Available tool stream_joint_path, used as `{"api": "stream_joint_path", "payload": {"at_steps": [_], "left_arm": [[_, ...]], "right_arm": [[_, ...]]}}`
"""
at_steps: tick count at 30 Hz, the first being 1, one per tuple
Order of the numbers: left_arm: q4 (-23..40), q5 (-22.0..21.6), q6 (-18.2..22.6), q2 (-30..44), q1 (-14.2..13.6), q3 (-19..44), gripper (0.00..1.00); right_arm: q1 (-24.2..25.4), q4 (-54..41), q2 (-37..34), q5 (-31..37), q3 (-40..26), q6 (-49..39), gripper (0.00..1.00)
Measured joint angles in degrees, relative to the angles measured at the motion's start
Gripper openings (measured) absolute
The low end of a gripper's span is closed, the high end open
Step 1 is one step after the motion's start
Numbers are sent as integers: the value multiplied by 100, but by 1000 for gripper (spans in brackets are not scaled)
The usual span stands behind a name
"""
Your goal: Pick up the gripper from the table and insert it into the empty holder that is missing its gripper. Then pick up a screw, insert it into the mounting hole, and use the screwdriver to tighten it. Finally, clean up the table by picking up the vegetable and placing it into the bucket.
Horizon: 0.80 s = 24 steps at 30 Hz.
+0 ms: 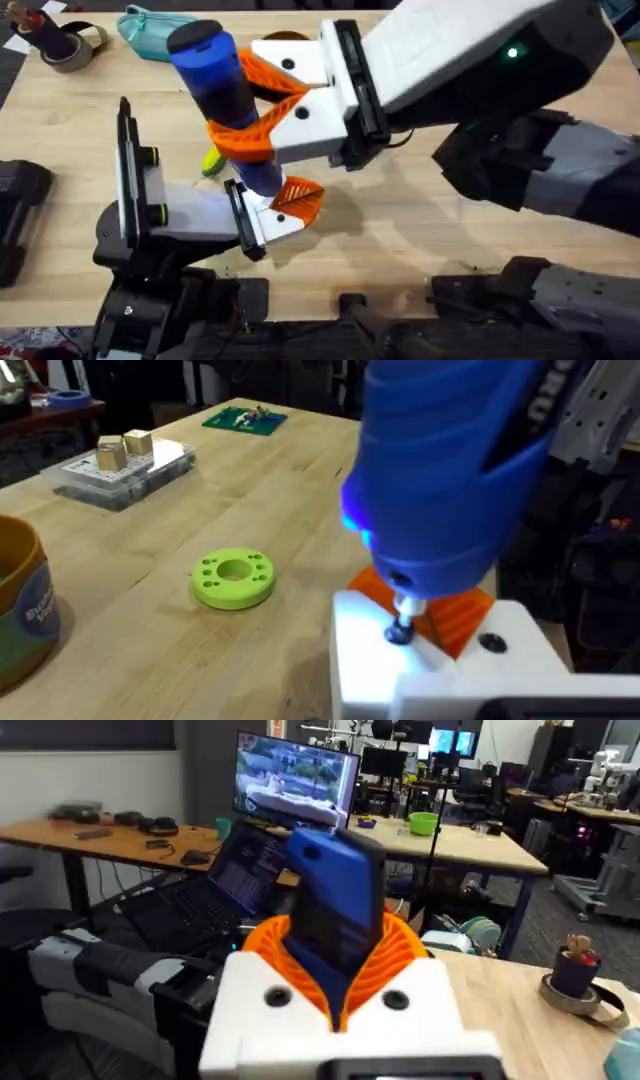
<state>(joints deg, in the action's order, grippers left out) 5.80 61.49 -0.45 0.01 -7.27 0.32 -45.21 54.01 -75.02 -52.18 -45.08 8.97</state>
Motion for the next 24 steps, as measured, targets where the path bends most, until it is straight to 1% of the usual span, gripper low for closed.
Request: {"api": "stream_joint_path", "payload": {"at_steps": [24], "left_arm": [[5,2,-46,9,0,0,7]], "right_arm": [[0,-1029,6,98,-278,-482,25]]}}
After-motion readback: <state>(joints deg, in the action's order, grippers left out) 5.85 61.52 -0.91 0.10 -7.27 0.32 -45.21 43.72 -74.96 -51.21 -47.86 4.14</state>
